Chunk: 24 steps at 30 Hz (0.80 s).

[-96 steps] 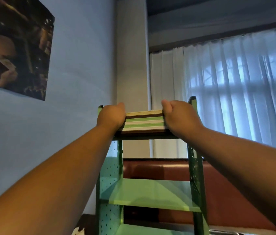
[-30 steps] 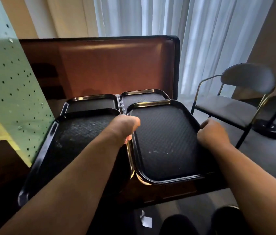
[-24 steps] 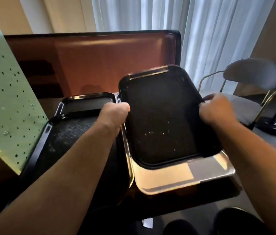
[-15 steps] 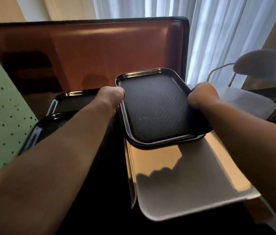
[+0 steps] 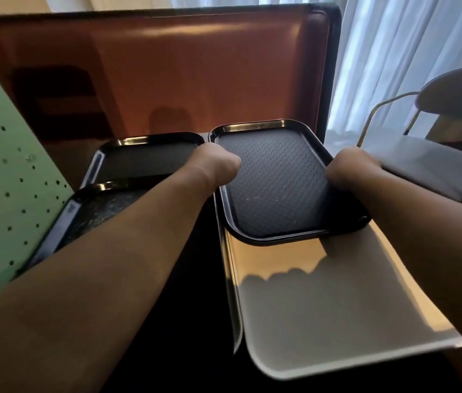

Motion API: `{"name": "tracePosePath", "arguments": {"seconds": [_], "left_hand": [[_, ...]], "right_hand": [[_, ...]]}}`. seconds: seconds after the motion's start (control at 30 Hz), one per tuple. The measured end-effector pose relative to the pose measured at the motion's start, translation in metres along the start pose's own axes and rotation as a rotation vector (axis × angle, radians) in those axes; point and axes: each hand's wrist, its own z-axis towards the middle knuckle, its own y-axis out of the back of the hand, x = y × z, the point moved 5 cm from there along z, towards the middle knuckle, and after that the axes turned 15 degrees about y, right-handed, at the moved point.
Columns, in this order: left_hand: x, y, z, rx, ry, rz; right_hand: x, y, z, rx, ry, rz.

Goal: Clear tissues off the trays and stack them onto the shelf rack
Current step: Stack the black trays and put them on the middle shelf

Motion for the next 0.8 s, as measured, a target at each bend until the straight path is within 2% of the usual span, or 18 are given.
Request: {"name": "tracePosePath", "arguments": {"seconds": [0.27,0.37,0.47,0.63,0.7,0.8], "left_hand": [[0.034,0.039,-0.039,0.032,-0.043,-0.169],[0.055,0.055,-0.059,0.054,-0.046,-0.233],[0.076,0.067,-0.086,0.146,-0.032,-0.346],[0.119,0.092,-0.151,0.306,-0.010,-0.597],[0.147,0.104,-0.168,0.218,0.035,-0.661],[0.197,0.118,-0.176,-0.088,0.093,-0.362]], "right_hand": [[-0.010,0.055,-0.036,-0.061,0.033,0.196],[-0.012,0.088,-0.063,-0.138,0.063,0.234],[-0.011,0.107,-0.092,-0.211,0.038,0.470],[0.040,0.102,-0.152,-0.127,0.061,0.714],[0.065,0.083,-0.174,-0.089,0.019,0.823],[0.102,0.039,-0.208,0.094,-0.109,1.086]]}}
